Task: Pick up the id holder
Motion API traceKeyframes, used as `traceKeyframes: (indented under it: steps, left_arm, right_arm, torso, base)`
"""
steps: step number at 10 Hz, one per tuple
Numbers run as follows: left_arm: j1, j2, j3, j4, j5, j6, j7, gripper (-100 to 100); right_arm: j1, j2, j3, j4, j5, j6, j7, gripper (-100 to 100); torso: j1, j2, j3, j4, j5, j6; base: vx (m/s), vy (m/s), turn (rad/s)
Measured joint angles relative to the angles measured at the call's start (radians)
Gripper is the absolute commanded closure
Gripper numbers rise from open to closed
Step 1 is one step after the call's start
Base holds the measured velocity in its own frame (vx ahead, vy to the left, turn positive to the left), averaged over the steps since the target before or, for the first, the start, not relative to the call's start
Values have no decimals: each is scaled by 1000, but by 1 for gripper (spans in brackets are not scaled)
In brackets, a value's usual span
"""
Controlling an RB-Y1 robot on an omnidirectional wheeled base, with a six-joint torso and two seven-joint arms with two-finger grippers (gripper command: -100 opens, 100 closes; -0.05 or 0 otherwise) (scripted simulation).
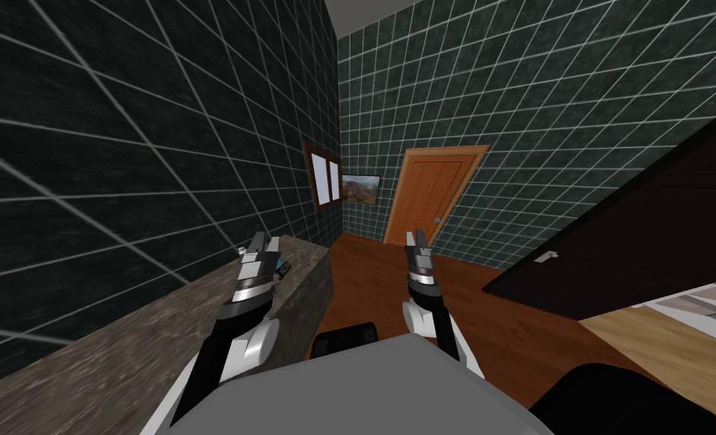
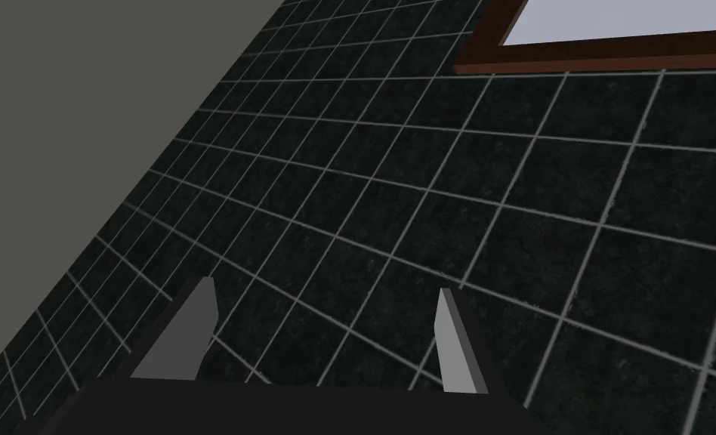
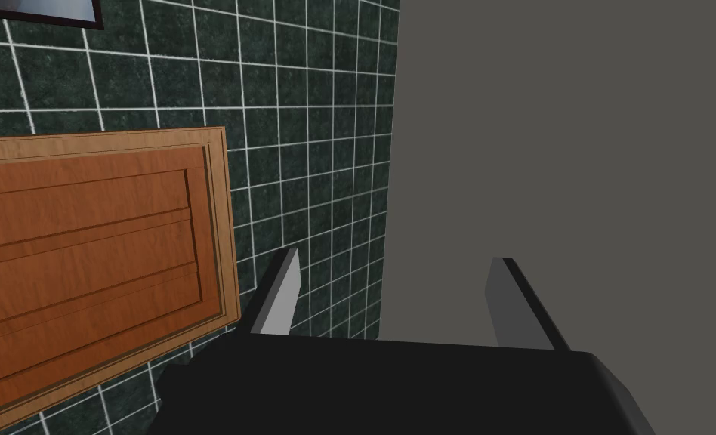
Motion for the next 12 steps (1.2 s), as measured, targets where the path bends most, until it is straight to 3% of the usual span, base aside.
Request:
traceKeyframes:
  steps: [5, 10, 12]
  left_arm:
    - [3, 105, 9, 21, 19, 78, 15, -100]
    - [19, 149, 19, 65, 49, 209, 37, -100]
    - [13, 146, 18, 76, 51, 252, 38, -100]
  right_arm:
    - [0, 0, 0, 0, 0, 0, 0, 0]
    - [0, 0, 0, 0, 0, 0, 0, 0]
    - [0, 0, 0, 0, 0, 0, 0, 0]
  torso:
    - [1, 4, 2, 1, 0, 0]
    - [0, 5, 3, 1, 0, 0]
    - [0, 3, 2, 1, 0, 0]
  base:
    - [-51, 5, -50]
    - [-73, 3, -52]
    - [-46, 7, -42]
